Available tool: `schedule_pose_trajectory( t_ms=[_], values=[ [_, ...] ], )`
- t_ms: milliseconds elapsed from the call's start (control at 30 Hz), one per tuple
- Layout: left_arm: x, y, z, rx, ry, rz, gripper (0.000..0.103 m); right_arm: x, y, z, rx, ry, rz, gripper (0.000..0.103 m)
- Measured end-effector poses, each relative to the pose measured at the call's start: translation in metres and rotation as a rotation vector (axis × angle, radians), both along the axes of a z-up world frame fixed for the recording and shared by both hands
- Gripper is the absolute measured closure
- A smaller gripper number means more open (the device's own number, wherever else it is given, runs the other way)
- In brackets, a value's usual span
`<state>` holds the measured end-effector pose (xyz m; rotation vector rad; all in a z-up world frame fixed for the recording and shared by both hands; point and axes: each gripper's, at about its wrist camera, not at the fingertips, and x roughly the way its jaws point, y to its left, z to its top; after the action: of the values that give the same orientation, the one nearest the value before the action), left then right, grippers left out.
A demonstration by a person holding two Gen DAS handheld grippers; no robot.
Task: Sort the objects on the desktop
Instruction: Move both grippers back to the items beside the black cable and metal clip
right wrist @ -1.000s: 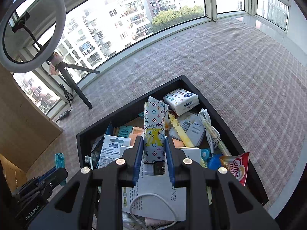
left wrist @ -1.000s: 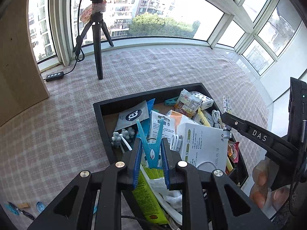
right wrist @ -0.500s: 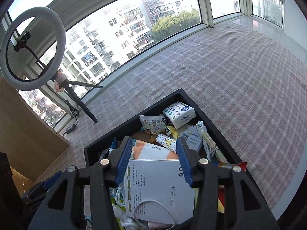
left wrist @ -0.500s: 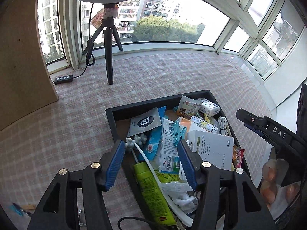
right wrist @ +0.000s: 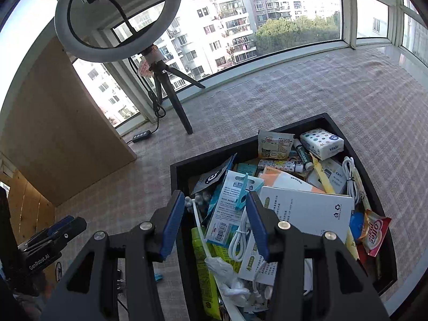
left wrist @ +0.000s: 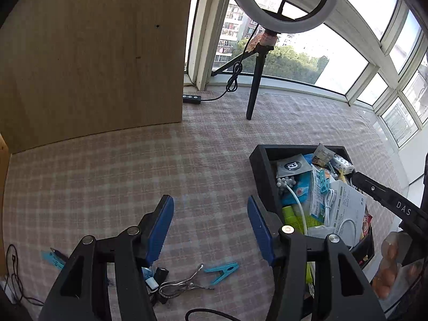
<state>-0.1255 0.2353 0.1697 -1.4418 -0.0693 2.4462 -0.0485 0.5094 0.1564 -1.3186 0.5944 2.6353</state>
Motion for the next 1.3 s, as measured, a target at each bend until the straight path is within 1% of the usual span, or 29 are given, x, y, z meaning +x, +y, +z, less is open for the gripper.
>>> schedule_pose_trajectory(
  t_ms=[133,333,467,567,667,800,967,1067,1133,1167,1300],
  values=[
    [0.005,-0.054,-0.015,-0.015,-0.037,0.117,0.049,-0.005,-0.041,-0.009,-0.001,-0.021,0.097,0.056],
    [0.024,-0.126,-0.047,-0.017,-0.113,0.271,0.049,-0.007,-0.107,-0.035,0.021,-0.078,0.275,0.056],
    [0.04,-0.156,-0.065,-0.02,-0.152,0.336,0.049,-0.001,-0.14,-0.053,0.026,-0.122,0.37,0.056],
    [0.054,-0.174,-0.078,-0.008,-0.18,0.378,0.049,0.006,-0.16,-0.064,0.032,-0.144,0.44,0.056],
    [0.067,-0.186,-0.089,-0.006,-0.206,0.405,0.05,0.016,-0.178,-0.075,0.061,-0.165,0.504,0.056],
    [0.082,-0.186,-0.102,0.006,-0.24,0.401,0.053,0.024,-0.187,-0.091,0.108,-0.207,0.523,0.056],
    [0.09,-0.164,-0.112,-0.018,-0.255,0.34,0.055,0.03,-0.178,-0.106,0.117,-0.239,0.502,0.056],
    [0.095,-0.155,-0.113,0.007,-0.281,0.3,0.056,0.035,-0.173,-0.108,0.108,-0.251,0.494,0.056],
    [0.1,-0.153,-0.105,0.023,-0.281,0.277,0.057,0.038,-0.172,-0.106,0.108,-0.257,0.486,0.056],
    [0.104,-0.153,-0.097,0.017,-0.267,0.263,0.057,0.04,-0.171,-0.102,0.105,-0.252,0.48,0.056],
    [0.121,-0.16,-0.053,0.01,-0.19,0.204,0.057,0.051,-0.164,-0.074,0.083,-0.213,0.456,0.056]
  ],
)
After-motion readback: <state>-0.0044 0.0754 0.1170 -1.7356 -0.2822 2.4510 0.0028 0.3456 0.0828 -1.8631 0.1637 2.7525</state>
